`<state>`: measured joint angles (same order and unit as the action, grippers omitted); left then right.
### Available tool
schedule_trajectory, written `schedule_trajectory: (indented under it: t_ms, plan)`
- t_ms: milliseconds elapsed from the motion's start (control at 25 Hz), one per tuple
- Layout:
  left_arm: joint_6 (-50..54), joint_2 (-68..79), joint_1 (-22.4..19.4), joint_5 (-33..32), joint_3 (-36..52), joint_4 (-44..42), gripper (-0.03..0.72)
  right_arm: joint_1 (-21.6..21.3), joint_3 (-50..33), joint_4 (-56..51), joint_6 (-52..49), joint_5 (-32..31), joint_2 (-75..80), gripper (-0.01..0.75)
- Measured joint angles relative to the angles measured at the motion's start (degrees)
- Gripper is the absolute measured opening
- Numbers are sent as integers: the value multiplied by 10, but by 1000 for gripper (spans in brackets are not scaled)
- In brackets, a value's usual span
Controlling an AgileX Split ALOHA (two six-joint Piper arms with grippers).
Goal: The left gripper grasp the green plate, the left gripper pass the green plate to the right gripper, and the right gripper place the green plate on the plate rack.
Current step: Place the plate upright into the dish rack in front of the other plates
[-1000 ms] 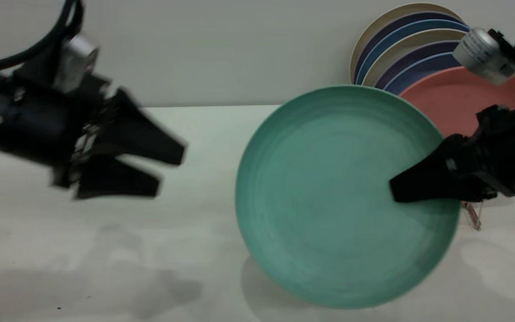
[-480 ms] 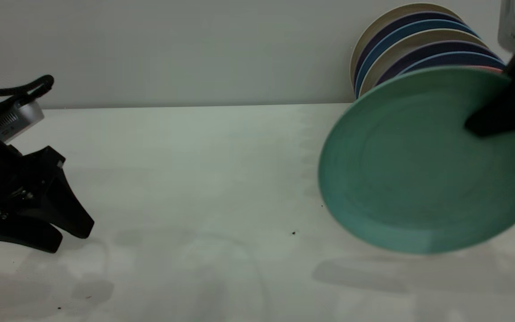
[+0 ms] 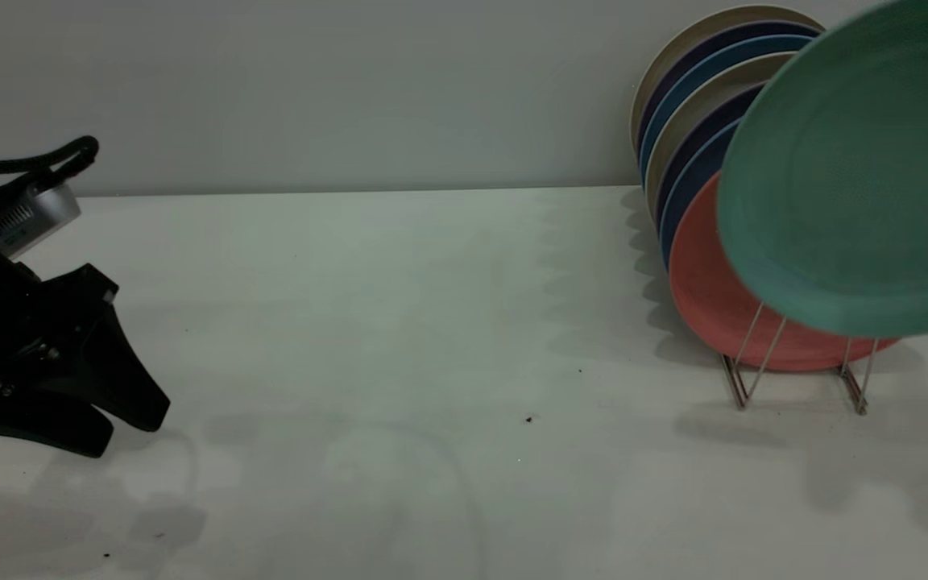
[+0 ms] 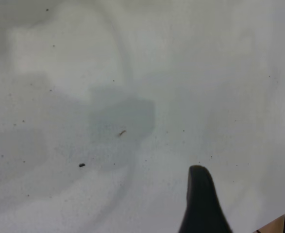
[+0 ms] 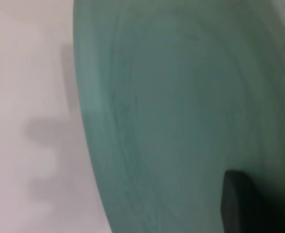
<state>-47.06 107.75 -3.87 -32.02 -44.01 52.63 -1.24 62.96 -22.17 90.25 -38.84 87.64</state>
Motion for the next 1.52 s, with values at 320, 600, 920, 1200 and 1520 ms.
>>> schedule_trajectory:
  t_ms: [320,600,920,1200,1520]
  plan:
    - [0,0,0,0,0,0,508,-4,97,9,17,-39,70,107]
    - [0,0,0,0,0,0,508,-4,133,20,20,-50,94,107]
    - [0,0,0,0,0,0,508,-4,134,16,27,-46,128,107]
    - [0,0,0,0,0,0,508,-4,134,6,29,-24,162,107]
    - [-1,0,0,1,0,0,508,-4,134,-23,29,-26,164,259]
